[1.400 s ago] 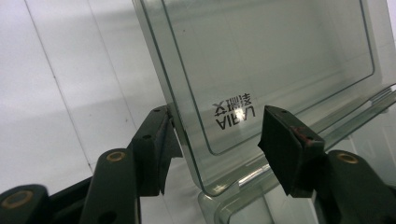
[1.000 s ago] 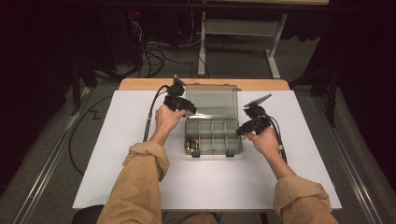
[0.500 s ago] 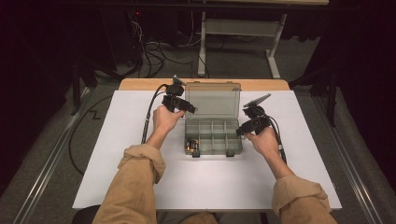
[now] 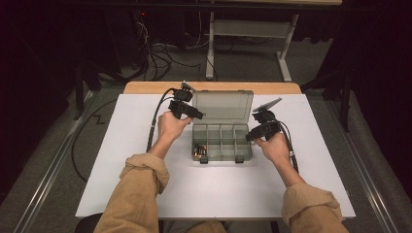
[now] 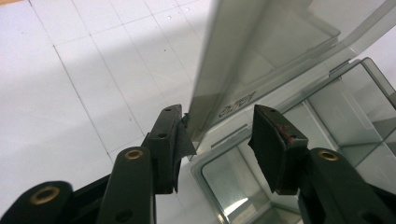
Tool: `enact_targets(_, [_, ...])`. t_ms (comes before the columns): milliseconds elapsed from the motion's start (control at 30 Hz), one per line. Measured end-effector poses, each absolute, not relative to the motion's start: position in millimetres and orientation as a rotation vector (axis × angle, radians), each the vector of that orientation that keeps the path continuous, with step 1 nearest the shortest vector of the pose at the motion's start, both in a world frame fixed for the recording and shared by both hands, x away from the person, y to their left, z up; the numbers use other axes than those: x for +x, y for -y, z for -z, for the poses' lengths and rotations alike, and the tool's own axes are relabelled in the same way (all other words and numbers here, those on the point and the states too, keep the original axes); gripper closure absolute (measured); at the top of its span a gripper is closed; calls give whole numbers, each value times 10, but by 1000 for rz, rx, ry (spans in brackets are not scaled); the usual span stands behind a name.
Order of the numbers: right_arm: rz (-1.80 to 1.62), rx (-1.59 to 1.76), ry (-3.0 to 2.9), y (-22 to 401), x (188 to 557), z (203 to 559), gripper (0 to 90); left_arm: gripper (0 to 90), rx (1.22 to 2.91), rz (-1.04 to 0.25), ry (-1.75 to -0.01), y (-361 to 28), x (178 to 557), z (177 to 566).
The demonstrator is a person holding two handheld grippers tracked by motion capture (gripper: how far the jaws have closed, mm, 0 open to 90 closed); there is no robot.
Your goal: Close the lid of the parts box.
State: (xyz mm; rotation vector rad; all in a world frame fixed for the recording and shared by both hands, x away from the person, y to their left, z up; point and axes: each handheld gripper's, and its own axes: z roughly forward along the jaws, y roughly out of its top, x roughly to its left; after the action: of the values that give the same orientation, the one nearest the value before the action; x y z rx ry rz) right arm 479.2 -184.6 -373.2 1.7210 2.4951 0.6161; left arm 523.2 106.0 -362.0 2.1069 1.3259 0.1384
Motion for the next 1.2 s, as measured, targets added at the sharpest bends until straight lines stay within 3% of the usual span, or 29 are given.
enact_targets(1200, [-671,1722,-2490,1893,4779,3757,740,558,2123,-214,-1249,-1066,5051,3663])
